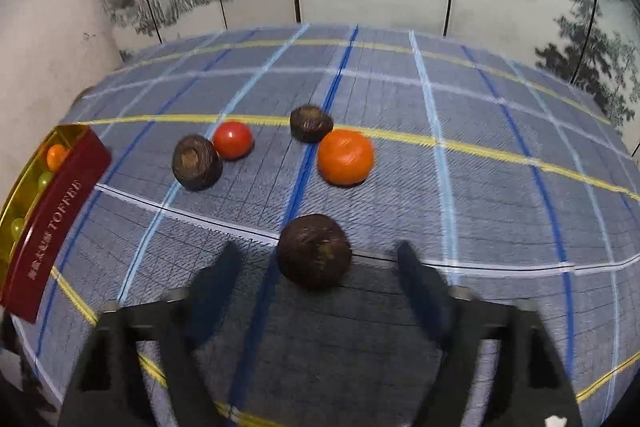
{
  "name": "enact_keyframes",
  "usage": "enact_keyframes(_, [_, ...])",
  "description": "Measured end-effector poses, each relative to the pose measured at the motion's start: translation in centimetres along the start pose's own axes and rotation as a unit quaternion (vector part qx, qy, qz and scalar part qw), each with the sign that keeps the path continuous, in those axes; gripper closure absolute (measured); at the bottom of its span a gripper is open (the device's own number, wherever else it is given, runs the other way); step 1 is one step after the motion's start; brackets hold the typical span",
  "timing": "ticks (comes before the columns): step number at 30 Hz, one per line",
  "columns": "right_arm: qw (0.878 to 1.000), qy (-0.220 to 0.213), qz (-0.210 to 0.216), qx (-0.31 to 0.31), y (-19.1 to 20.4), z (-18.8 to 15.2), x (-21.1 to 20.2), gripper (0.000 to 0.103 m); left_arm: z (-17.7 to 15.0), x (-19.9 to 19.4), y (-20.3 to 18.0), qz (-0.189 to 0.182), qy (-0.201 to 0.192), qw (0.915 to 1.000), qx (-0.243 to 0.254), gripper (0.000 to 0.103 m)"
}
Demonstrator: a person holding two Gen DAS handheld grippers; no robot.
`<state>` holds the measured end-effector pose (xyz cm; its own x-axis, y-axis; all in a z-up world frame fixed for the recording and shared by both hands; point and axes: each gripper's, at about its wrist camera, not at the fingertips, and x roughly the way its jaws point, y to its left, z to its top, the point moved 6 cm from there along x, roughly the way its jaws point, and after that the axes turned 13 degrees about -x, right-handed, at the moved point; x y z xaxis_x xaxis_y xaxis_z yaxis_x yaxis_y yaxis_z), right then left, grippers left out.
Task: Organize fruits
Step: 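Lower the right gripper onto a round brown fruit and close it, then carry the brown fruit with the right gripper down into the tin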
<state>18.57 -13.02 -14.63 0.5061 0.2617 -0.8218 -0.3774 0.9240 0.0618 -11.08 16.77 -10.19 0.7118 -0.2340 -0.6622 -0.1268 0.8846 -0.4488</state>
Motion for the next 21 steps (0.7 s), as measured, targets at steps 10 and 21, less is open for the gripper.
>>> enact_keyframes(10, [0.999,-0.007,-0.038,0.01,-1.6,-2.0,-2.7,0.07,-1.0,-0.4,-0.9,-0.007,-0.005,0.9998,0.02,0.015])
enact_keyframes(21, [0.995,-0.034,-0.089,-0.01,-0.8,-0.3,-8.3,0.07,-2.3,-0.7,0.2,0.012,-0.006,0.9997,0.019,0.015])
